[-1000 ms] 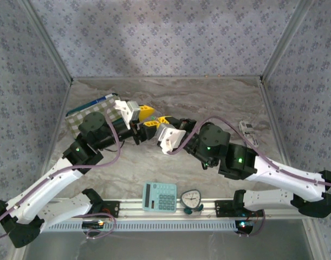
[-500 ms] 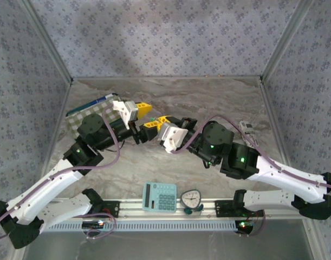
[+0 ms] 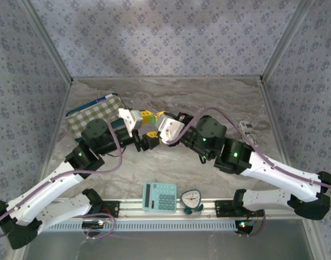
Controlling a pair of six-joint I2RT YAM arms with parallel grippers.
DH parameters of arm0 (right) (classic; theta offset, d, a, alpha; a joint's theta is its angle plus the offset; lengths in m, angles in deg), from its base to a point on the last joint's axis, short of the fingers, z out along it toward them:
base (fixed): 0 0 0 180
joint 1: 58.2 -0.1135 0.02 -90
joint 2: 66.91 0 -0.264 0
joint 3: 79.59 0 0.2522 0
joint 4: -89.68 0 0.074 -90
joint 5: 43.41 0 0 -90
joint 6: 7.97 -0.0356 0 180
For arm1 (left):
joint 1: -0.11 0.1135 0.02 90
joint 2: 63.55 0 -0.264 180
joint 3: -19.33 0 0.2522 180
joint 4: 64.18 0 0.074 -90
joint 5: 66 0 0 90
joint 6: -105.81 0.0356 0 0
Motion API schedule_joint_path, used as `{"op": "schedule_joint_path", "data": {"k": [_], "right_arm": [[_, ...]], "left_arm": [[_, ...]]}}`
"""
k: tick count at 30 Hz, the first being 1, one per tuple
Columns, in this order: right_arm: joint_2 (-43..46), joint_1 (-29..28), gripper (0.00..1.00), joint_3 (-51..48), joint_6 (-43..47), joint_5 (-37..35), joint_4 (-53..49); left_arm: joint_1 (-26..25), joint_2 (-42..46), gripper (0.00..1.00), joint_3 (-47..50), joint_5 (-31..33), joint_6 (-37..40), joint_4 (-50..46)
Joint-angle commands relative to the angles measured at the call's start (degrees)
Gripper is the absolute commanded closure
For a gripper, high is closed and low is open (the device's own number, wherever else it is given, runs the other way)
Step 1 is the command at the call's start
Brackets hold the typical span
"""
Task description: Remove the keys from the keyring
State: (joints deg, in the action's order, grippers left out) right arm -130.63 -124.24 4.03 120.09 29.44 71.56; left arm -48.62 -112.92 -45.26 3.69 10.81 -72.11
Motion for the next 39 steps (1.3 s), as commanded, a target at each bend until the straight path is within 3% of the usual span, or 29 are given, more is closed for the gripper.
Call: {"op": "schedule_joint_path", "data": {"k": [1,13,21,25,31,35,39], "right_arm": [[-0.74,0.85,1.0,1.06,-1.87,-1.13,0.63],[2.32,3.83,1.0,-0.69,-6.5,3.67,0.53],[7.35,11.62,1.0,-6.33,-12.16,27.68,1.1],[8.6,17.16,1.0,-8.92,-18.09,38.33,7.08],[8.23,22.84,1.0,-10.53,-25.09,48.52,13.5],[8.0,24.25,1.0,-10.81,-26.95,50.24,15.08],[8.08,24.2,1.0,-11.0,-27.98,51.52,15.39]], "left_arm": [[-1.46,2.71,0.26,1.13,-3.14,0.95,1.41],[-1.5,11.4,0.25,3.55,2.58,0.95,-3.8],[-0.37,12.52,0.23,0.09,10.52,-1.89,-8.23],[4.61,9.6,0.29,-3.74,4.6,-6.6,-10.18],[13.04,4.52,0.31,-5.16,-8.55,-18.06,-3.28],[13.48,2.37,0.28,-6.56,-9.08,-19.85,-3.42],[13.47,1.13,0.34,-7.44,-8.94,-19.99,-4.27]]}}
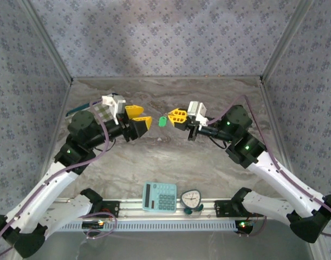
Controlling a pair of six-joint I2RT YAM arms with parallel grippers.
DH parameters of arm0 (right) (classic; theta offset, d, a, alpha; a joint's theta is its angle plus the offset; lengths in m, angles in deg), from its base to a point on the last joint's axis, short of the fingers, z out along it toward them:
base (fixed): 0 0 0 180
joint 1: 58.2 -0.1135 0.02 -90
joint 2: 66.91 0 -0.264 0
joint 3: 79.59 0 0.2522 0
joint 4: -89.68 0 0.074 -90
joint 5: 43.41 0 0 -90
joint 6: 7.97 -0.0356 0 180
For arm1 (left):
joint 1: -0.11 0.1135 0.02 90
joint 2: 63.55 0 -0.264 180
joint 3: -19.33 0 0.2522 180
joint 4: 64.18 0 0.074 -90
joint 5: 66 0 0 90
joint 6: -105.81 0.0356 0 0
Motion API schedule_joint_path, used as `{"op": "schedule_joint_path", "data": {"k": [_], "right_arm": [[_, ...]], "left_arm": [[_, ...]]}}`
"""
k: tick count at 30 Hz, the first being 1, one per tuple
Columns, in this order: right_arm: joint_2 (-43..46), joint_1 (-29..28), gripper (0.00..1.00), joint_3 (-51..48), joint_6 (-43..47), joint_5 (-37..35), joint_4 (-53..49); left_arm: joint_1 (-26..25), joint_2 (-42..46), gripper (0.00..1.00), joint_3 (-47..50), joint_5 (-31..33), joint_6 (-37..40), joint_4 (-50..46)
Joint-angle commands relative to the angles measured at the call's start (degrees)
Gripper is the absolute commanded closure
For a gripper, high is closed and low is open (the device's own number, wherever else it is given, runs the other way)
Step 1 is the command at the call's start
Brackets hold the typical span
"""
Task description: Remove the keys from the keyring
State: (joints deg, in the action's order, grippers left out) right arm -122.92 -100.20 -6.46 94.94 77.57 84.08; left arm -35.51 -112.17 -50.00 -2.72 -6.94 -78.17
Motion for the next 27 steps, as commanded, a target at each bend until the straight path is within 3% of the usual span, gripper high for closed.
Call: {"op": "schedule_joint_path", "data": {"k": [1,4,8,17,27], "right_arm": [[0.33,0.16,1.0,-0.57,-3.12,3.62,3.04],[-0.09,0.35,1.0,-0.31,-3.65,4.69,2.41],[-0.24,0.64,1.0,-0.39,-5.18,6.05,3.34],[-0.42,2.49,1.0,-0.27,-8.51,10.03,5.44],[-2.2,3.15,1.0,0.74,-9.42,12.84,7.83]], "left_arm": [[0.35,0.0,0.34,-2.82,-3.77,-2.46,2.46],[0.32,-0.73,0.32,-3.53,-6.86,-3.13,3.64],[0.36,-1.54,0.22,-2.61,-12.09,-6.44,8.69],[0.94,-3.87,0.19,-1.38,-23.14,-18.38,21.45],[0.98,-9.09,0.15,-2.83,-27.32,-26.8,28.09]]}}
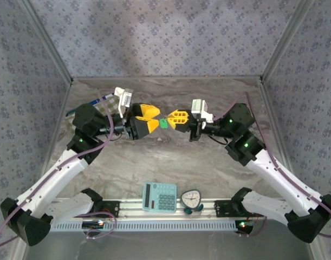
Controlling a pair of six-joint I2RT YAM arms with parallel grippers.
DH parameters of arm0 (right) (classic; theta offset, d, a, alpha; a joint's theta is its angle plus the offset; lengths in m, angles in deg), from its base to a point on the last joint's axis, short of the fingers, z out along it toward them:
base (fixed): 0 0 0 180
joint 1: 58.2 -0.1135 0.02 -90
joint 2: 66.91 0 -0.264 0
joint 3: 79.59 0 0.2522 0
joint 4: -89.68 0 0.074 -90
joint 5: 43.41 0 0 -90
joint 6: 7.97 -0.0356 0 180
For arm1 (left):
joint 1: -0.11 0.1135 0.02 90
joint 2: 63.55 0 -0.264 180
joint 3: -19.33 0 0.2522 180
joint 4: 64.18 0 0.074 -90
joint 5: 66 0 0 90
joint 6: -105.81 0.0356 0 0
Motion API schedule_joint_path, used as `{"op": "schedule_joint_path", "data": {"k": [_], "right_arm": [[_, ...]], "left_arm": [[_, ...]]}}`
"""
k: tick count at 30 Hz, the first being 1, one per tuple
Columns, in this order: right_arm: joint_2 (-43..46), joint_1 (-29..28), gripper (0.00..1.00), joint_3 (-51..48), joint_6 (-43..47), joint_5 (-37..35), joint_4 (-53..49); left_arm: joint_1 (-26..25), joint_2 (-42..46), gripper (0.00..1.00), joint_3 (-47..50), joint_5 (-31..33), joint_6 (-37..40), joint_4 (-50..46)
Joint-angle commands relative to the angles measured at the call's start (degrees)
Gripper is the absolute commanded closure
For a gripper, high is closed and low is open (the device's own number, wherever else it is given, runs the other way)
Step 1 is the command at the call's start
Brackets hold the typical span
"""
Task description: Remove the keys from the keyring
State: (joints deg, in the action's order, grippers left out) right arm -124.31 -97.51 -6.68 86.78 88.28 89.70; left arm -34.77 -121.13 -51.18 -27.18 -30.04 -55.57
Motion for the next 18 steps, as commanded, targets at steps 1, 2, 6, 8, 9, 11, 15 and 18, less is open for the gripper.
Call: {"op": "schedule_joint_path", "data": {"k": [1,2,6,8,9,11,15,18], "right_arm": [[-1.14,0.46,1.0,1.24,-1.24,2.4,2.14],[-1.49,0.55,1.0,1.44,-1.26,2.59,2.22],[-2.94,0.55,1.0,2.43,-1.26,3.23,2.93],[-3.46,0.54,1.0,2.74,-0.99,3.15,3.09],[-3.71,0.55,1.0,2.8,-1.13,3.29,3.39],[-4.02,0.54,1.0,2.97,-1.49,3.11,4.33],[-4.17,0.56,1.0,3.32,-1.28,2.61,5.31],[-4.63,0.64,1.0,4.25,-0.51,2.89,4.09]], "left_arm": [[0.16,-0.4,0.15,-1.69,-3.08,-4.34,6.45],[0.21,-0.66,0.15,-1.85,-3.47,-4.83,7.12],[0.06,-1.69,0.15,-1.6,-4.44,-7.99,11.28],[0.04,-2.22,0.16,-2.02,-5.31,-8.55,11.07],[-0.17,-2.35,0.17,-2.05,-5.57,-8.59,10.77],[-0.42,-2.53,0.18,-2.14,-6.11,-8.54,10.4],[-0.71,-2.62,0.2,-2.0,-6.23,-8.0,9.35],[-0.88,-2.63,0.21,-2.18,-6.47,-8.08,9.18]]}}
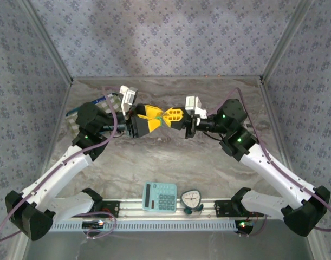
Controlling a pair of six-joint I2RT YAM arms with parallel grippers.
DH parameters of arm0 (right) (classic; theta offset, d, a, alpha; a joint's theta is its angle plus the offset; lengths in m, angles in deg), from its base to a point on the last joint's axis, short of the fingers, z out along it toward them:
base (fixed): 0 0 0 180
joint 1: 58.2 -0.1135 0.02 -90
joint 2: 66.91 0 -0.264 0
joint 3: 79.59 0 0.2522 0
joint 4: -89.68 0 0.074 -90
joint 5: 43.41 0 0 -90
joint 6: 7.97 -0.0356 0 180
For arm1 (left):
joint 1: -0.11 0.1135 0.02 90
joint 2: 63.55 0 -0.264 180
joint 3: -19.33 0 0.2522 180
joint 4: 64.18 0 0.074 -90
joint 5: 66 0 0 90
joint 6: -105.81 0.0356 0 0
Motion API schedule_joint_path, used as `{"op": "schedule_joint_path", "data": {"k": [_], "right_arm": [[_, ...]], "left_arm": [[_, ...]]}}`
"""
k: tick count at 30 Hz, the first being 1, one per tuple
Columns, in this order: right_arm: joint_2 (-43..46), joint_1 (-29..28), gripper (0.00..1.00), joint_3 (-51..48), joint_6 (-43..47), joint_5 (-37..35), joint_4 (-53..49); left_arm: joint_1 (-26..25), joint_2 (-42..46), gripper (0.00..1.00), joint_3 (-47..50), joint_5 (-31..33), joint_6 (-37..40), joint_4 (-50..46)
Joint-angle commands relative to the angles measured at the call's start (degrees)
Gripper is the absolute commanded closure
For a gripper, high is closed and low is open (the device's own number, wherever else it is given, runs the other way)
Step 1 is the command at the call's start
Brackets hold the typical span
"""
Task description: Remove the keys from the keyring
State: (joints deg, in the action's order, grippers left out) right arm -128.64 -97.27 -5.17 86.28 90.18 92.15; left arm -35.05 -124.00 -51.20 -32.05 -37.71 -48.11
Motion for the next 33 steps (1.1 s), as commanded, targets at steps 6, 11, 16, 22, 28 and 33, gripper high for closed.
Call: {"op": "schedule_joint_path", "data": {"k": [6,11,16,22,28,33], "right_arm": [[-0.5,0.35,1.0,2.79,1.23,0.45,0.53],[-0.4,0.65,1.0,2.6,2.07,-0.04,-0.65],[0.19,0.83,1.0,1.83,2.41,-0.52,-0.65],[0.9,1.3,1.0,1.42,3.07,-1.61,-1.56],[1.4,1.45,1.0,1.37,3.65,-1.81,-3.07],[1.84,1.43,1.0,0.91,3.7,-2.19,-3.22]], "left_arm": [[-0.96,0.5,0.26,-2.38,-1.61,-0.62,2.8],[-0.92,0.81,0.28,-2.55,-1.77,-0.98,3.24],[-0.92,1.2,0.3,-2.31,-1.34,-0.88,3.46],[-0.93,1.54,0.35,-2.47,-0.95,-0.63,3.5],[-0.97,1.82,0.39,-2.55,-0.6,-0.62,3.61],[-0.93,1.82,0.45,-2.55,-0.46,-0.67,3.7]]}}
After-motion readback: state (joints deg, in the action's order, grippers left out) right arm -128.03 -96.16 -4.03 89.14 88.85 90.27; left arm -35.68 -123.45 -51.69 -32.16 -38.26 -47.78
